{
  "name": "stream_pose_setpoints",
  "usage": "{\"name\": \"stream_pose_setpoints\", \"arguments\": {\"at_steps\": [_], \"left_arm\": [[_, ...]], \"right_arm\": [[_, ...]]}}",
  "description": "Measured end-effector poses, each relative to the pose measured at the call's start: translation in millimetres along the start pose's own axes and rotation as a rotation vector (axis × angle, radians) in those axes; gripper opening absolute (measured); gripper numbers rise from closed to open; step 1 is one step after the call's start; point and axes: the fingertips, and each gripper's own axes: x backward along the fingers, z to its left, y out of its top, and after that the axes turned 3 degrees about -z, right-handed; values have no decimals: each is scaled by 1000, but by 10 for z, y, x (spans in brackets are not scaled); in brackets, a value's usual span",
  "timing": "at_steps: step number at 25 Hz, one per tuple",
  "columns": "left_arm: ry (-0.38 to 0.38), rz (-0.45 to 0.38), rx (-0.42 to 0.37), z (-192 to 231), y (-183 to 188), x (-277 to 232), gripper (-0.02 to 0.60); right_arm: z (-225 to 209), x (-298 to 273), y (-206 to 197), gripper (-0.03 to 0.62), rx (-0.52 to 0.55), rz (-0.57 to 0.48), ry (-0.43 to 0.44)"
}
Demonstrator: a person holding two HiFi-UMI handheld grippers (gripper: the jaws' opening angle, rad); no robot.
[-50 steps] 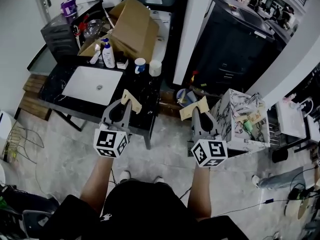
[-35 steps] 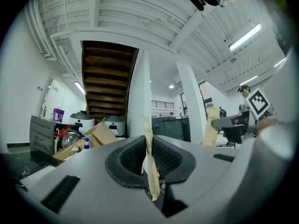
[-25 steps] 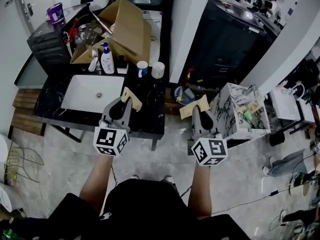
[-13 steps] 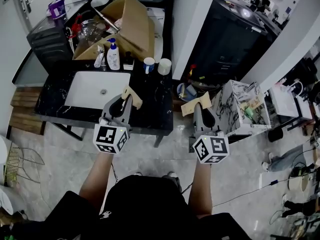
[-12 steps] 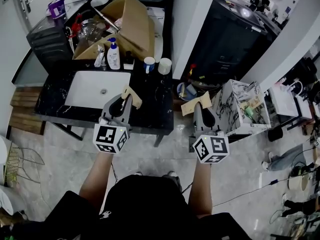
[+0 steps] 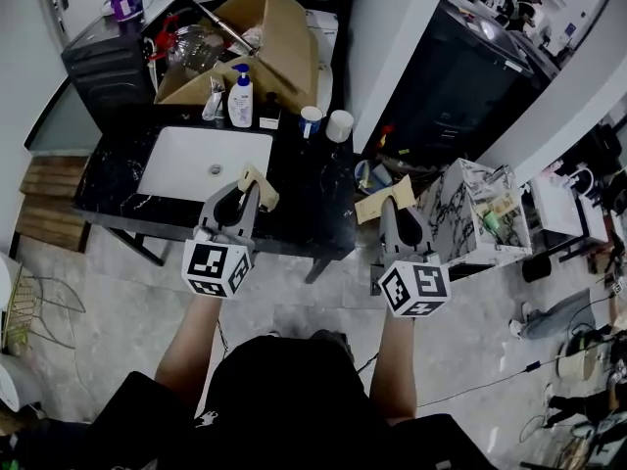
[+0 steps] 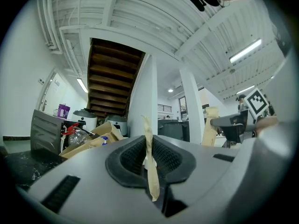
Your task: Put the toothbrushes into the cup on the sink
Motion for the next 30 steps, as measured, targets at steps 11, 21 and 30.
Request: {"name": "stream_pose_setpoints", "arguments": {"at_steps": [11,21,30], "left_arm": [[73,9,-4,308,-11,238,41],[95,36,-20,436,-119,0,41],[98,56,-23,512,-249,-537,41]], "right_arm": [[334,-275,-26,23,1,13,83],[255,-631,-186,23,-34,25,114],[-102,-1101,-301,23,-52,37,111]]}}
